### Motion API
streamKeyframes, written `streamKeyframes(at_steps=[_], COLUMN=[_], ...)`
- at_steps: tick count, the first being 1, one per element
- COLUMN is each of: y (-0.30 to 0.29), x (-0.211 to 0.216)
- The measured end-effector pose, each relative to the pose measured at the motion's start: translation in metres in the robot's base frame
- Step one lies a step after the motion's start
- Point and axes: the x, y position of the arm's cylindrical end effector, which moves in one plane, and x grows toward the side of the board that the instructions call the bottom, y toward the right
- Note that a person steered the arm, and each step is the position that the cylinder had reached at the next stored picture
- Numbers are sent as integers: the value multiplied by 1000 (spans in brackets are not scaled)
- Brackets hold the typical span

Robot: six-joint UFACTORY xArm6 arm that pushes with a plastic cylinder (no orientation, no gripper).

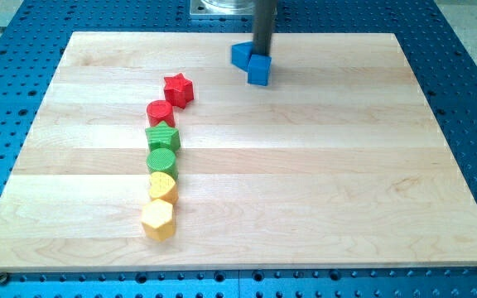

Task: Put the triangle above the red star

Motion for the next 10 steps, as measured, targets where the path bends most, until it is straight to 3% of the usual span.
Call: streamKeyframes(at_steps=[1,3,4,7,9,10], y=[-40,-36,-83,-124,-129,-124], x=[0,-14,-14,-50,-15,-25])
